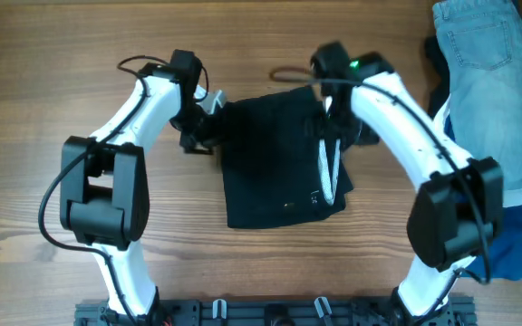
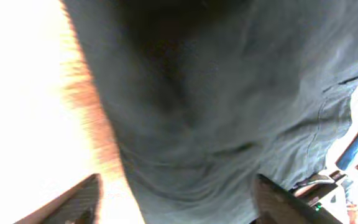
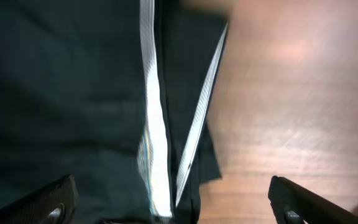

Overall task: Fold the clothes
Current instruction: 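Lift the left end and fold it over toward the right gripper, then carry the folded black pants with the left gripper to the back-left table corner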

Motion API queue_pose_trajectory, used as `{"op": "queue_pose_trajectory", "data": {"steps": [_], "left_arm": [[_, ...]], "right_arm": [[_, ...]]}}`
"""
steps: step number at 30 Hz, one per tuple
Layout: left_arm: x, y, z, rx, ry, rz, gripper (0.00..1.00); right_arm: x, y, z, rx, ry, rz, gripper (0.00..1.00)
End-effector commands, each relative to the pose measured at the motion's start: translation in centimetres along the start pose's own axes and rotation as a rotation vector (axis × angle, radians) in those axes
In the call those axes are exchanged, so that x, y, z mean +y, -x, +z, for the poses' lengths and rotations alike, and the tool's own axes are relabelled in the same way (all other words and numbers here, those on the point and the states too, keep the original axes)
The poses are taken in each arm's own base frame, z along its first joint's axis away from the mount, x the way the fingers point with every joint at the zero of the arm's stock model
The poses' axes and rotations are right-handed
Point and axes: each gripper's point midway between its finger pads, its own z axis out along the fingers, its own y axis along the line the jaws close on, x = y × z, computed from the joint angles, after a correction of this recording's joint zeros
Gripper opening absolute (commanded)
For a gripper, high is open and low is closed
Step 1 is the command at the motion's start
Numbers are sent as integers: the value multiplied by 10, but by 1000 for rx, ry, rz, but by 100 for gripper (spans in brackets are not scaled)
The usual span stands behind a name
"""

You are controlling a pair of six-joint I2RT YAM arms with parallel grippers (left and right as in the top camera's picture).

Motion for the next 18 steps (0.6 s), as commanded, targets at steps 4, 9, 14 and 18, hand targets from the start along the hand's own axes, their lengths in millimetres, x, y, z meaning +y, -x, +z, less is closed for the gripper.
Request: {"op": "queue_pose_trajectory", "data": {"steps": [4, 9, 14, 18], "left_arm": [[21, -14, 12, 32, 59, -22, 100], [14, -9, 30, -6, 42, -18, 100], [-11, -12, 44, -4, 10, 52, 69], [-13, 16, 39, -109, -18, 7, 4]], "right_arm": [[-15, 21, -35, -125, 9, 38, 100], [-10, 32, -37, -167, 32, 39, 100], [-17, 39, -37, -188, 36, 60, 100], [-19, 39, -37, -187, 33, 40, 100]]}}
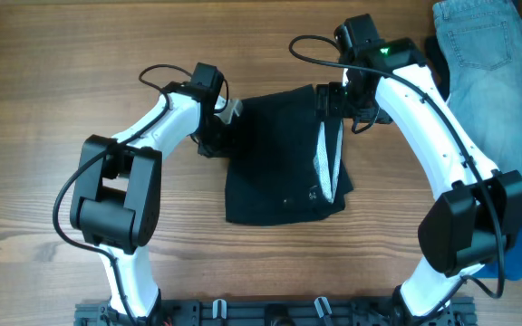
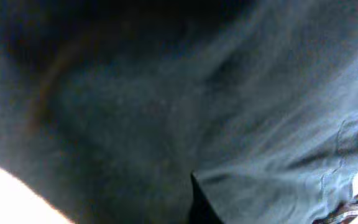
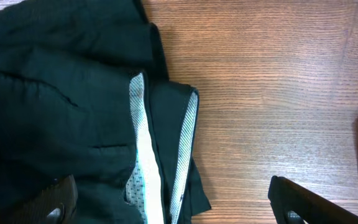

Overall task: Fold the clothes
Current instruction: 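Carry the folded black pants with the left gripper to the back-left table corner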

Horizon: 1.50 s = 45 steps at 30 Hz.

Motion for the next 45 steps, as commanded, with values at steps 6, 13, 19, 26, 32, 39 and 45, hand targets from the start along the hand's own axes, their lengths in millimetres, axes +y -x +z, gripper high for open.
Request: {"op": "queue_pose_trajectory", "data": {"steps": [6, 13, 19, 26, 32, 39, 45], "left_arm": [[158, 135, -119, -650, -90, -617, 4], [376, 55, -229, -955, -121, -1374, 4], [377, 46, -222, -912, -85, -1336, 4], [314, 97, -136, -720, -73, -919, 4], [296, 26, -84, -357, 0, -787, 4], [352, 56, -126, -631, 45, -847, 4], [326, 120, -141, -823, 36, -749, 4]], "right_arm": [[-3, -1, -9, -5, -6, -19, 100], [-5, -7, -9, 19, -12, -18, 100], [-4, -5, -9, 12, -10, -17, 100], [-5, -7, -9, 18, -13, -18, 100], [-4, -5, -9, 10, -11, -20, 99], [-4, -2, -9, -2, -11, -20, 100], [-5, -5, -9, 11, -14, -21, 100]]}}
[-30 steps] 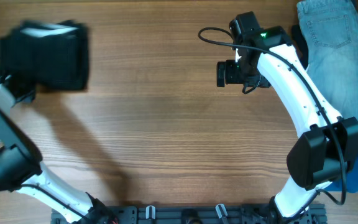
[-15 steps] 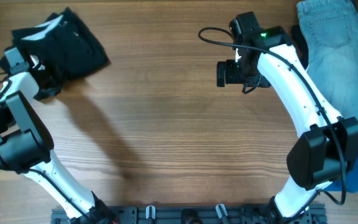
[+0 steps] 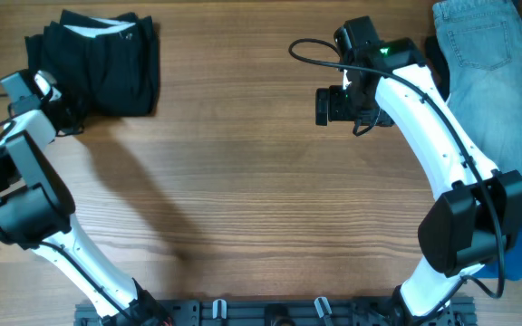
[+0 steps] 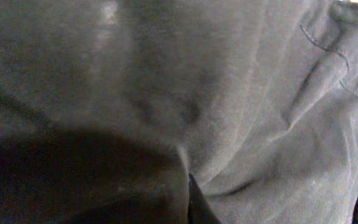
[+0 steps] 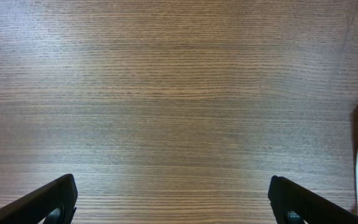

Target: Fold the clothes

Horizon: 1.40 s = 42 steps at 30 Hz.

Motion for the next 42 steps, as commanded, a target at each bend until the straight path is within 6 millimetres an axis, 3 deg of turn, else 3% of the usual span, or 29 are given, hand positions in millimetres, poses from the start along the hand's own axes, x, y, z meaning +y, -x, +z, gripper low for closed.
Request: {"op": "queue_pose_trajectory", "data": {"steps": [1, 3, 7, 9, 11, 16, 17, 18, 19, 20, 21, 23, 29, 30, 31, 32, 33, 34, 35, 37, 39, 42], "left_arm": [[-7, -12, 21, -24, 41, -29, 4], [-18, -5, 25, -73, 32, 6, 4], [5, 14, 19, -165, 139, -3, 4], [7, 30, 14, -213, 121, -5, 4], [3, 41, 11, -253, 97, 3, 11], [-5, 46, 11, -276, 69, 18, 13], [-5, 47, 11, -280, 66, 19, 21], [-6, 47, 11, -281, 65, 19, 35], [-7, 44, 12, -263, 54, 19, 67], [-14, 39, 12, -235, 18, 22, 91], [-17, 36, 11, -214, 2, 20, 99], [-11, 27, 3, -166, 38, -6, 100], [-41, 24, -92, -149, 115, -34, 100], [-51, 27, -106, -170, 101, -24, 100], [-65, 38, -120, -219, 68, -2, 93], [-75, 49, -126, -270, 36, 29, 76], [-87, 63, -130, -329, -3, 60, 23], [-93, 73, -129, -370, -28, 85, 4], [-91, 83, -124, -420, -14, 96, 4], [-68, 95, -112, -491, 92, 74, 4], [-35, 99, -92, -517, 203, 46, 4], [-11, 100, -59, -523, 251, 90, 4]], "right_arm": [[-2, 3, -9, -24, -3, -10, 100], [-3, 1, -9, -17, -5, -10, 100], [-4, -4, -9, 5, -12, -12, 100], [-5, -7, -9, 16, -16, -12, 100], [-6, -10, -9, 29, -20, -12, 100], [-6, -11, -9, 31, -20, -11, 100], [-6, -10, -9, 31, -20, -12, 100], [-6, -10, -9, 31, -20, -11, 100], [-6, -10, -9, 30, -20, -10, 100], [-6, -10, -9, 30, -20, -9, 100], [-6, -10, -9, 30, -19, -9, 100], [-6, -10, -9, 30, -19, -9, 100], [-5, -9, -9, 26, -14, -9, 100], [-5, -8, -9, 22, -13, -9, 100], [-4, -6, -9, 12, -10, -9, 100], [-4, -4, -9, 7, -8, -10, 100], [-2, -3, -9, 1, 2, -12, 100], [1, -3, -9, 2, 18, -12, 100], [3, -4, -9, 6, 32, -12, 100], [5, -4, -9, 11, 42, -12, 100], [5, -6, -9, 16, 41, -30, 100], [5, -6, -9, 17, 44, -30, 100]]}}
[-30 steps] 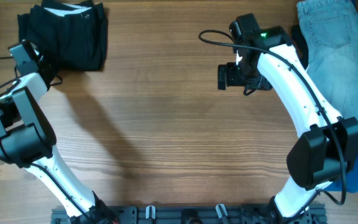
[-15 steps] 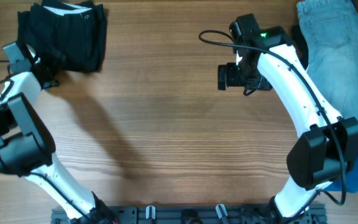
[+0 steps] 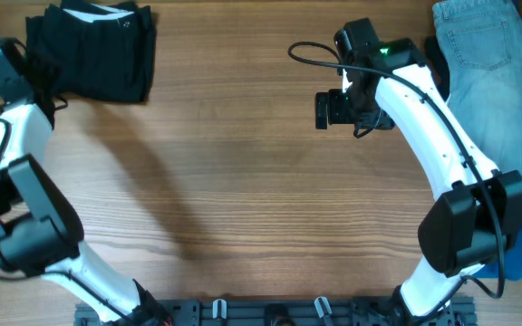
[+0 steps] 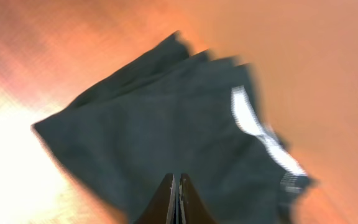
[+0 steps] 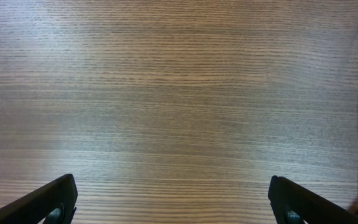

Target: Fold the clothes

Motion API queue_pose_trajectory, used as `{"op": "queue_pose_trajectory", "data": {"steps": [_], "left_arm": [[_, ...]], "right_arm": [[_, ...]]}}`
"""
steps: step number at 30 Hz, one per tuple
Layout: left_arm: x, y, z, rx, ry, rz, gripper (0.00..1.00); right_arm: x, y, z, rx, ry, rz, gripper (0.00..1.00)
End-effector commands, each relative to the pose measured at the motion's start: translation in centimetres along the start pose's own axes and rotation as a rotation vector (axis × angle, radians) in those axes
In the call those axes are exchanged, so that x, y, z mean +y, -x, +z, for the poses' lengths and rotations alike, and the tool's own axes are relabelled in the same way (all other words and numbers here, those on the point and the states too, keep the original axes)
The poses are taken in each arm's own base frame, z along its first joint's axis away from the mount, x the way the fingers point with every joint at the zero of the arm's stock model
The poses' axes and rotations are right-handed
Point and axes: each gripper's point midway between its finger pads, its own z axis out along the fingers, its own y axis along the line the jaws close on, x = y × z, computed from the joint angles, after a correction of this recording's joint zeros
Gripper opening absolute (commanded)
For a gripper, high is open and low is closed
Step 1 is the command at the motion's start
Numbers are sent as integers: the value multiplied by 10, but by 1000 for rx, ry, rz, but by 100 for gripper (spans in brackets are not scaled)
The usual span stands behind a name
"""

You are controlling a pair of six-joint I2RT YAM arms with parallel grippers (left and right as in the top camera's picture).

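A folded black garment with a white inner waistband lies at the table's far left corner; it fills the blurred left wrist view. My left gripper sits at the garment's left edge. Its fingertips are pressed together with nothing seen between them, and they are raised off the cloth. My right gripper hangs open over bare wood right of centre, and its wrist view shows only wood between the widely spread fingers.
Light blue jeans lie at the far right with a dark garment beside them. More blue cloth hangs over the right edge. The arms' base rail runs along the near edge.
The left wrist camera was pressed against black cloth; now it is drawn back and sees the whole folded garment, with the fingers shut and empty. The right arm has not moved.
The black garment lay folded at the table's centre with both grippers at its edges. Then the right gripper was clear of it while the left stayed at its left side. Later the garment lay at the far left corner, where the left gripper now sits free of it.
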Motion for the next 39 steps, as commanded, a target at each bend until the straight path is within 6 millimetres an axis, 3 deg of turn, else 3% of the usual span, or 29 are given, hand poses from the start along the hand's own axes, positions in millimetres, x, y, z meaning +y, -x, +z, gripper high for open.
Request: {"op": "queue_pose_trajectory", "data": {"steps": [1, 5, 8, 10, 12, 13, 14, 15, 16, 17, 18, 19, 20, 21, 23, 25, 29, 32, 35, 36, 39], "left_arm": [[33, -23, 38, -19, 91, 63, 4], [57, -61, 70, 30, 119, 65, 4], [72, -84, 74, 104, 160, 69, 4], [69, -80, 65, 117, 168, 69, 4], [47, -47, 46, 55, 129, 67, 9], [35, -31, 34, 22, 107, 67, 22], [16, -6, 10, -20, 79, 67, 30], [7, 7, -8, -34, 70, 66, 40], [3, 15, -21, -39, 67, 66, 60], [-5, 25, -45, -39, 63, 66, 91], [-11, 30, -67, -28, 54, 66, 100], [-17, 31, -84, -6, 37, 66, 100], [-29, 29, -116, 40, -9, 65, 100], [-36, 26, -135, 74, -43, 63, 100], [-51, 5, -186, 198, -134, 55, 100], [-52, -9, -215, 267, -151, 41, 100], [-37, -33, -226, 370, -90, 26, 100], [-36, -35, -226, 376, -86, 25, 100], [-36, -35, -226, 376, -86, 25, 100], [-36, -35, -226, 376, -86, 25, 100], [-36, -34, -226, 375, -85, 24, 100]], "right_arm": [[3, 2, -9, -19, 26, -14, 100], [2, 0, -9, -11, 24, 2, 100], [3, 0, -9, -11, 24, 8, 100], [3, 0, -9, -13, 24, 8, 100], [3, 1, -9, -15, 25, 7, 100], [3, 1, -9, -14, 25, 10, 100], [3, 2, -9, -20, 24, 40, 100], [3, 5, -9, -30, 27, 52, 100], [4, 9, -10, -47, 33, 60, 100], [6, 14, -14, -76, 42, 61, 100], [7, 18, -21, -103, 51, 61, 100], [7, 20, -29, -130, 60, 60, 100], [7, 19, -52, -188, 79, 59, 100], [6, 17, -64, -214, 88, 59, 100], [-1, -4, -114, -305, 116, 60, 100], [-10, -36, -155, -362, 134, 57, 100], [-32, -98, -196, -434, 128, 53, 100], [-43, -130, -224, -534, 160, 58, 100], [-52, -129, -244, -653, 149, 78, 100], [-45, -127, -247, -660, 195, 86, 100], [-40, -123, -242, -628, 222, 135, 100]]}}
